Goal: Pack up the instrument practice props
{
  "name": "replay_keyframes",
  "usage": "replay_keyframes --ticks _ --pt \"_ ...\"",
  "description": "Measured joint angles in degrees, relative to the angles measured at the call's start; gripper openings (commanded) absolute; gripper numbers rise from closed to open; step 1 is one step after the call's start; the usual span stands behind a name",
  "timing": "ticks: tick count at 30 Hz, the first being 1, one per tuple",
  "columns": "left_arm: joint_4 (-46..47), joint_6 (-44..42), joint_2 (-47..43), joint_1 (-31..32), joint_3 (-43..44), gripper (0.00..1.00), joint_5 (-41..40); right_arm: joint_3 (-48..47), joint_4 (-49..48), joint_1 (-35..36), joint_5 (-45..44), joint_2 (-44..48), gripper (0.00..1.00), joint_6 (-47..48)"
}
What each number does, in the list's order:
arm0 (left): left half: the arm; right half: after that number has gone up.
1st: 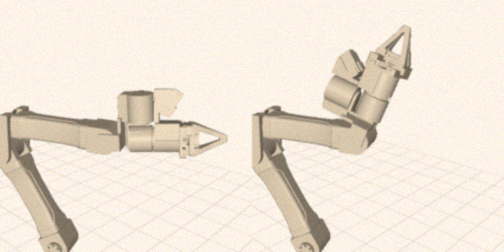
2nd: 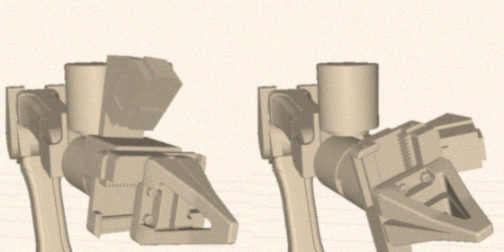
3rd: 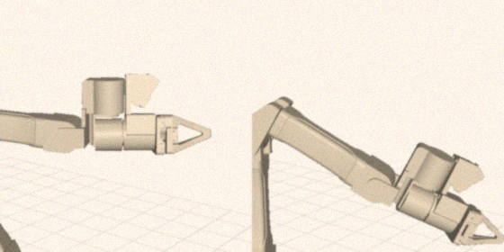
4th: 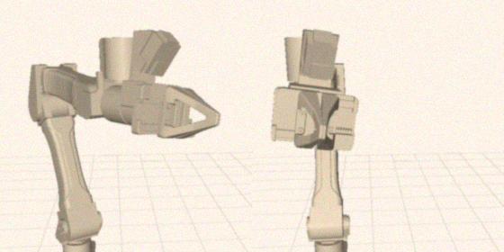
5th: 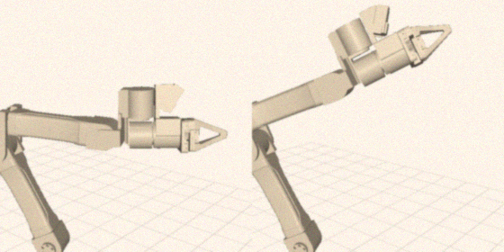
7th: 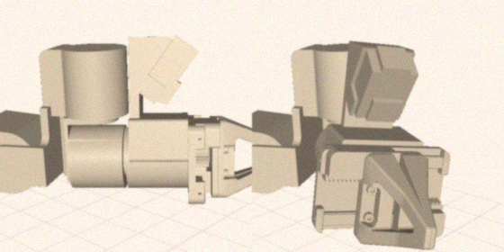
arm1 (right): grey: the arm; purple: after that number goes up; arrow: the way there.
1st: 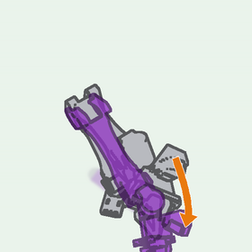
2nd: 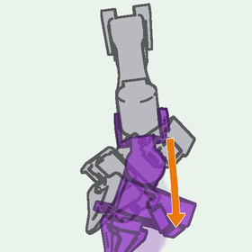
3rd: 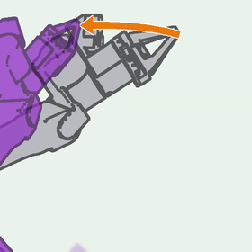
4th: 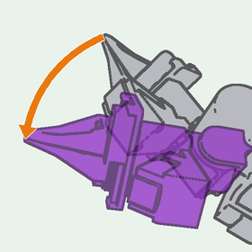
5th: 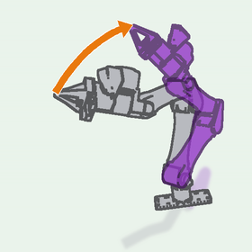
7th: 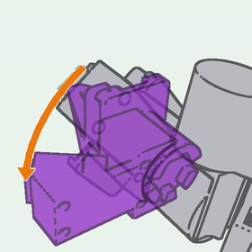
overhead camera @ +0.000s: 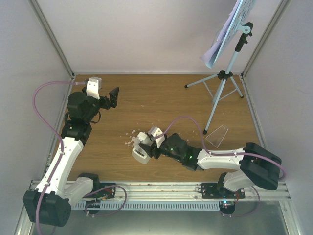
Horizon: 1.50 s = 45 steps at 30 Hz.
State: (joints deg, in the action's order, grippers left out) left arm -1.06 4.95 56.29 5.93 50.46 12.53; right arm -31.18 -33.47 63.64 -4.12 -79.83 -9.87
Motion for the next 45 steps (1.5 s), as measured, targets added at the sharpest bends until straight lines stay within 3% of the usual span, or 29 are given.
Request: replay_keyframes --ticks 45 --pt "0.00 0.04 0.00 0.00 0.00 0.99 0.68 1.62 -0.46 0.04 -0.31 1.09 0.55 -1.66"
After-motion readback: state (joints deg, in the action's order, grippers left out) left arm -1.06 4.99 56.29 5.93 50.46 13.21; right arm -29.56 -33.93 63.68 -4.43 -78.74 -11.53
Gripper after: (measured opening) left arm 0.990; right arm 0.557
